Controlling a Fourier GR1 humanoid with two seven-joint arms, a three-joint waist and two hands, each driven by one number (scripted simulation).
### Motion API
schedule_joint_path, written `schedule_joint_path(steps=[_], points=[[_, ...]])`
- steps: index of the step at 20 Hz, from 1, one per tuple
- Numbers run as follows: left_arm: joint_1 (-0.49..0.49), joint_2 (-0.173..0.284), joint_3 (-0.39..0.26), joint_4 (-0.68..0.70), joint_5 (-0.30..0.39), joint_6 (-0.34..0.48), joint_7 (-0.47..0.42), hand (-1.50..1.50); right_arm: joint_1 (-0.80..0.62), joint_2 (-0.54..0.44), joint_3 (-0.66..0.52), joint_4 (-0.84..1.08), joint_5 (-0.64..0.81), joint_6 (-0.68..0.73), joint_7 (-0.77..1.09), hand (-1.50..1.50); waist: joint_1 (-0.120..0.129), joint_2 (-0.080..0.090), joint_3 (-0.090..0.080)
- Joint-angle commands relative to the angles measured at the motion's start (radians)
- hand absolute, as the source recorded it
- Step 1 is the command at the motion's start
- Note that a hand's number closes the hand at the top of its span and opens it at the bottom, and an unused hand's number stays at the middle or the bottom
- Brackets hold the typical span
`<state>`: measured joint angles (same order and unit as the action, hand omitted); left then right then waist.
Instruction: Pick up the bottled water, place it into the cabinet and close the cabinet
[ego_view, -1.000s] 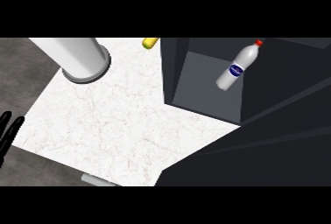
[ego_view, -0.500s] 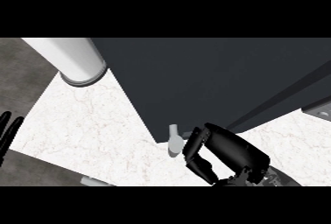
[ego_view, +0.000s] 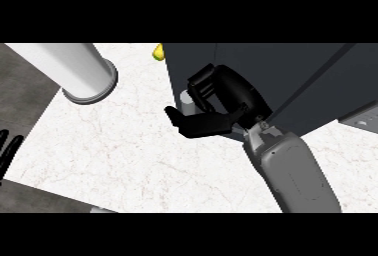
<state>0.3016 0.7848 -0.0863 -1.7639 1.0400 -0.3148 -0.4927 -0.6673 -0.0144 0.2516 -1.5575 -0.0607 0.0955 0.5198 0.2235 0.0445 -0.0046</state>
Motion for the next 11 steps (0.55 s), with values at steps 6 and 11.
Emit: schedule_joint_path(steps=[6, 11], points=[[0.018, -0.005, 0.019, 0.029, 0.004, -0.026, -0.014, -1.50, -0.236, 0.014, -0.110, 0.256, -0.072, -0.241, -0.035, -1.50, -0.021, 0.000, 0.001], [0.040, -0.007, 0.024, 0.023, 0.004, -0.033, -0.016, -1.50, -0.293, 0.014, -0.089, 0.322, -0.109, -0.309, -0.035, -1.50, -0.024, -0.005, 0.001]])
